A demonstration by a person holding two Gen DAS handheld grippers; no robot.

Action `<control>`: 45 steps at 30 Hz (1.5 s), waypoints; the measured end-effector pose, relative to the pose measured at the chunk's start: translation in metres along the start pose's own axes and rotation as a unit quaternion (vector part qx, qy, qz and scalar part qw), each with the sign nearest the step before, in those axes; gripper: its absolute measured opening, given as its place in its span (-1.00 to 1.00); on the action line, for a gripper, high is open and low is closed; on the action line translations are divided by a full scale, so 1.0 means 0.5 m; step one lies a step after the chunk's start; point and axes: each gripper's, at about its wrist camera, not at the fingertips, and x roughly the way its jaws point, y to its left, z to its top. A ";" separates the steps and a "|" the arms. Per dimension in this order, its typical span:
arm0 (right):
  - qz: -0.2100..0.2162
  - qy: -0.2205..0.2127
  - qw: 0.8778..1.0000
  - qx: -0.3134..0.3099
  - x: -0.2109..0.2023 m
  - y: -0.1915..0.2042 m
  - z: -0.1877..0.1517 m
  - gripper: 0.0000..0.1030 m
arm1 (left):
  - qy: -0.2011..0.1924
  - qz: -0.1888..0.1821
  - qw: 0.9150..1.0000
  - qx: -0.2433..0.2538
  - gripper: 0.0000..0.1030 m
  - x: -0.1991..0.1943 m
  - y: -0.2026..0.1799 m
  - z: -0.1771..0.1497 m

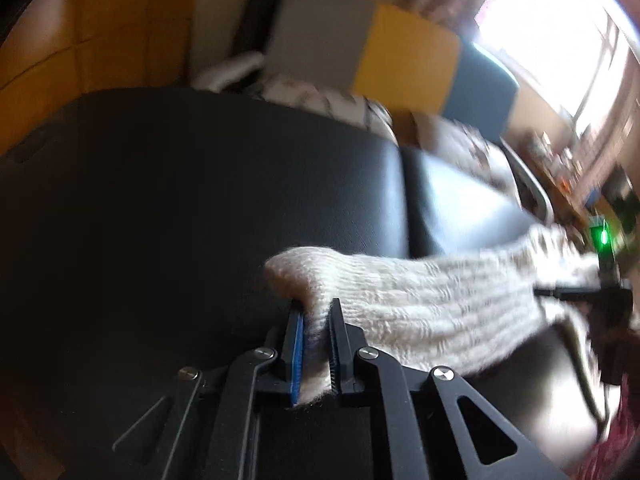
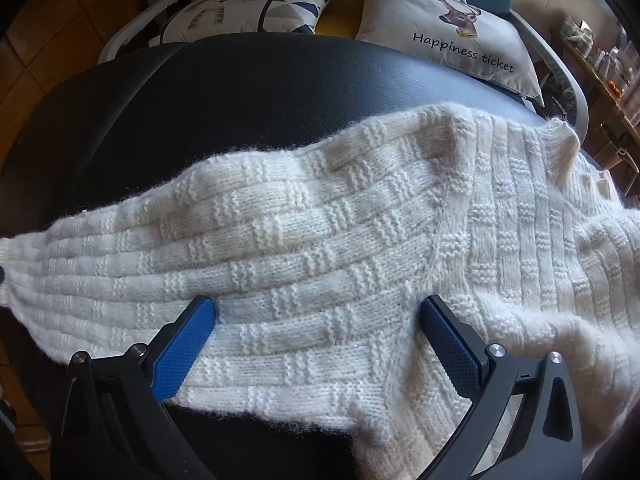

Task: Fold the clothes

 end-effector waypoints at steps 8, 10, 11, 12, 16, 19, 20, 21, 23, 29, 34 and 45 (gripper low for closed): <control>-0.011 -0.027 0.999 0.016 0.005 0.085 0.010 1.00 | 0.039 0.123 0.991 0.040 -0.82 0.073 0.005 0.029; -0.015 -0.030 0.999 0.027 0.005 0.094 0.012 1.00 | 0.053 0.138 0.988 0.041 -0.80 0.095 0.010 0.019; -0.016 -0.031 0.999 0.030 0.005 0.096 0.013 1.00 | 0.048 0.148 0.987 0.041 -0.79 0.094 0.010 0.019; -0.016 -0.031 0.999 0.032 0.005 0.098 0.013 1.00 | 0.049 0.148 0.987 0.030 -0.78 0.089 0.014 0.022; -0.006 -0.028 0.999 0.038 0.000 0.097 0.015 1.00 | 0.024 0.128 0.990 -0.052 -0.68 0.035 0.036 0.057; 0.033 -0.033 0.998 0.043 -0.015 0.083 0.019 1.00 | -0.024 0.093 0.992 -0.079 -0.65 -0.037 0.043 0.074; 0.045 -0.038 0.997 0.043 -0.024 0.078 0.018 1.00 | -0.024 0.064 0.995 -0.070 -0.65 -0.049 0.035 0.075; 0.048 -0.048 0.997 0.040 -0.041 0.073 0.011 1.00 | -0.020 0.042 0.998 -0.051 -0.63 -0.054 0.022 0.073; 0.054 -0.069 0.996 0.035 -0.075 0.063 -0.003 1.00 | -0.002 0.009 1.000 0.011 -0.63 -0.044 -0.026 0.063; 0.030 -0.050 0.998 0.038 -0.090 -0.008 -0.063 1.00 | 0.066 0.008 0.992 0.104 -0.62 0.069 -0.140 0.036; 0.017 -0.018 0.998 0.062 -0.058 -0.038 -0.105 1.00 | 0.098 0.045 0.993 0.055 -0.58 0.119 -0.111 0.053; 0.227 -0.097 0.958 0.145 -0.270 -0.176 -0.252 1.00 | 0.104 -0.182 0.976 0.060 -0.62 0.012 -0.262 0.009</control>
